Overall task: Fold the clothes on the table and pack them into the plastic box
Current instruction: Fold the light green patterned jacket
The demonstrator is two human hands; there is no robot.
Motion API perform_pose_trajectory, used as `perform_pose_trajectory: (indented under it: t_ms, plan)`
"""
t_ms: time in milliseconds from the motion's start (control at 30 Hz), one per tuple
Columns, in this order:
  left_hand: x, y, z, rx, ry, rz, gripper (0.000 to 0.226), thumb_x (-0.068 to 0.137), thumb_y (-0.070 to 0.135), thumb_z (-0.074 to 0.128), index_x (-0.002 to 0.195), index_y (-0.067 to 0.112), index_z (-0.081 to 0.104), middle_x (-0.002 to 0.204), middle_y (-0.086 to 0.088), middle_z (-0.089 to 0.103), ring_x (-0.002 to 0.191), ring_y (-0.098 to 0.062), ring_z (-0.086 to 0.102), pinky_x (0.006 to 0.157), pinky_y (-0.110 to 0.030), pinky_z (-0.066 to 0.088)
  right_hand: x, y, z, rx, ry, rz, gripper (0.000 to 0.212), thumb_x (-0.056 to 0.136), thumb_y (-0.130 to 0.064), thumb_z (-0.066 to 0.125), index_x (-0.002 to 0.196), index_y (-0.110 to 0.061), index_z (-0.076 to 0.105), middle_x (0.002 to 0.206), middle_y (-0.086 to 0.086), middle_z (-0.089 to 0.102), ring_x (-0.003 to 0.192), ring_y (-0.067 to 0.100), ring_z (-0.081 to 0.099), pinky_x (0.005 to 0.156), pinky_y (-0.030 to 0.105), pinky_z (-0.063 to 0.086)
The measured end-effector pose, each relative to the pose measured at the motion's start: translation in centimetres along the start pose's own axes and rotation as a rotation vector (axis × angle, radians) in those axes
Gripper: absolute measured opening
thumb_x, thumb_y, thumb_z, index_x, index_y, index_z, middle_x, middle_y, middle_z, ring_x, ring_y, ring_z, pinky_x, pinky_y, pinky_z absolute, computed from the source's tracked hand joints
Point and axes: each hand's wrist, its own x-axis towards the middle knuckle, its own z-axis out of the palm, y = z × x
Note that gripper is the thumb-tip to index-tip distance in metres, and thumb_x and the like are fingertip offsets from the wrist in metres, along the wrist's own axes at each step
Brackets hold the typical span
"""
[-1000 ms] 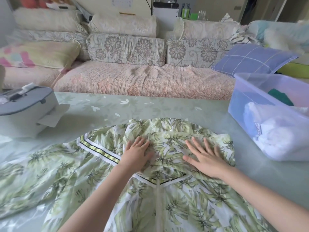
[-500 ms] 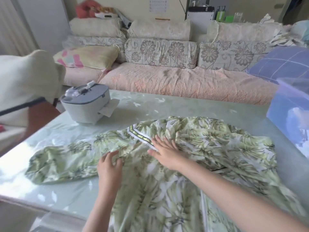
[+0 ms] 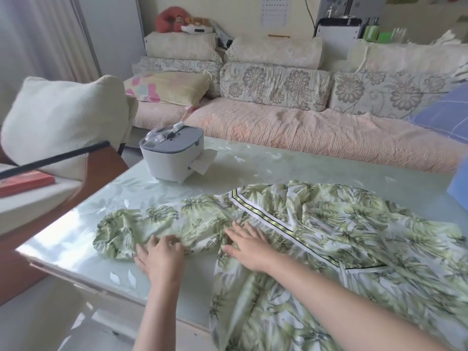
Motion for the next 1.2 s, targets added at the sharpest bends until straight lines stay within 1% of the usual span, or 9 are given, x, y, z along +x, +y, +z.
perform_pose_trajectory:
  t_ms: [133, 333, 433, 600, 667, 767, 900, 1033, 1200]
  plan:
    - [1.4, -1.8, -1.8, -0.131, 0.104, -0.164, 0.029, 0.092, 0.021, 0.052, 0.12, 0.018, 0.062, 0.158, -0.018, 0.001, 0.143, -0.033, -0.016, 0.116, -0.051, -0.004, 0.2, -1.1, -0.7, 0.07, 0.076, 0.011, 0.052, 0.101, -0.046, 0.027, 0.149, -0.028, 0.023, 0.159, -0.002, 0.01, 0.146, 0.023, 0.002, 0.117, 0.046, -0.001]
    - [3.3, -3.2, -3.7, -0.253, 0.223, -0.243, 0.034, 0.092, 0.017, 0.056, 0.123, 0.003, 0.05, 0.156, -0.018, -0.013, 0.144, -0.041, 0.005, 0.116, -0.05, 0.004, 1.2, -4.2, -0.5, 0.106, 0.124, -0.07, 0.047, 0.1, -0.04, 0.034, 0.144, -0.024, 0.036, 0.152, -0.004, 0.029, 0.14, 0.017, 0.02, 0.115, 0.04, 0.017]
    - [4.1, -3.5, -4.3, -0.421, 0.342, -0.197, 0.026, 0.091, 0.011, 0.056, 0.117, 0.005, 0.054, 0.154, -0.015, 0.001, 0.11, -0.042, 0.051, 0.109, -0.045, 0.03, 1.7, -5.8, 0.1, 0.057, 0.091, -0.114, 0.048, 0.1, -0.041, 0.035, 0.145, -0.024, 0.034, 0.151, -0.004, 0.029, 0.139, 0.017, 0.02, 0.112, 0.039, 0.02]
    - [4.9, -3.9, -5.2, -0.807, 0.467, -0.192, 0.027, 0.087, 0.0, 0.057, 0.11, 0.013, 0.062, 0.119, -0.01, 0.056, 0.086, -0.007, 0.062, 0.075, -0.017, 0.051, 2.5, -7.0, 0.1, 0.204, 0.097, -0.108, 0.043, 0.099, -0.04, 0.039, 0.139, -0.024, 0.044, 0.146, -0.005, 0.037, 0.136, 0.016, 0.025, 0.109, 0.038, 0.023]
    - [4.5, -2.9, -5.3, -0.957, 0.434, -0.151, 0.029, 0.085, 0.001, 0.062, 0.111, 0.014, 0.064, 0.107, -0.002, 0.063, 0.075, -0.001, 0.061, 0.054, -0.004, 0.044, 2.6, -7.5, -0.5, 0.406, 0.126, -0.115, 0.042, 0.099, -0.038, 0.041, 0.138, -0.022, 0.046, 0.144, -0.003, 0.043, 0.133, 0.015, 0.035, 0.108, 0.035, 0.029]
    - [3.5, -0.7, -5.2, -1.089, 0.318, -0.009, 0.036, 0.083, 0.001, 0.066, 0.115, 0.016, 0.06, 0.109, 0.0, 0.064, 0.094, -0.012, 0.064, 0.061, -0.006, 0.047, 2.8, -8.9, -2.4, 0.692, 0.196, -0.114, 0.042, 0.099, -0.037, 0.043, 0.136, -0.017, 0.047, 0.137, -0.001, 0.051, 0.122, 0.015, 0.05, 0.101, 0.031, 0.039]
    - [1.4, 1.8, -4.6, -1.179, 0.094, 0.124, 0.042, 0.083, -0.005, 0.065, 0.119, 0.014, 0.054, 0.102, 0.0, 0.067, 0.083, -0.003, 0.066, 0.061, -0.008, 0.049, 3.8, -10.7, -4.8, 1.077, 0.191, -0.059, 0.042, 0.095, -0.044, 0.05, 0.123, -0.014, 0.057, 0.12, 0.005, 0.059, 0.097, 0.022, 0.062, 0.087, 0.04, 0.053]
    - [-0.2, 3.5, -3.8, -1.072, -0.159, 0.29, 0.036, 0.082, -0.011, 0.063, 0.11, 0.011, 0.057, 0.095, 0.001, 0.068, 0.072, 0.005, 0.065, 0.062, -0.01, 0.051, 4.3, -10.0, -7.2, 1.092, 0.192, 0.098, 0.063, 0.076, -0.065, 0.063, 0.107, -0.01, 0.065, 0.094, 0.005, 0.065, 0.085, 0.02, 0.061, 0.072, 0.033, 0.055]
    - [-1.6, 4.7, -1.7, -0.842, -0.433, 0.514, 0.022, 0.082, -0.002, 0.068, 0.099, 0.011, 0.061, 0.092, -0.003, 0.072, 0.087, -0.008, 0.068, 0.074, -0.021, 0.053, 3.4, -6.2, -6.8, 1.12, 0.336, 0.296, 0.053, 0.076, -0.018, 0.077, 0.122, 0.001, 0.057, 0.092, 0.011, 0.066, 0.081, 0.023, 0.063, 0.063, 0.029, 0.049]
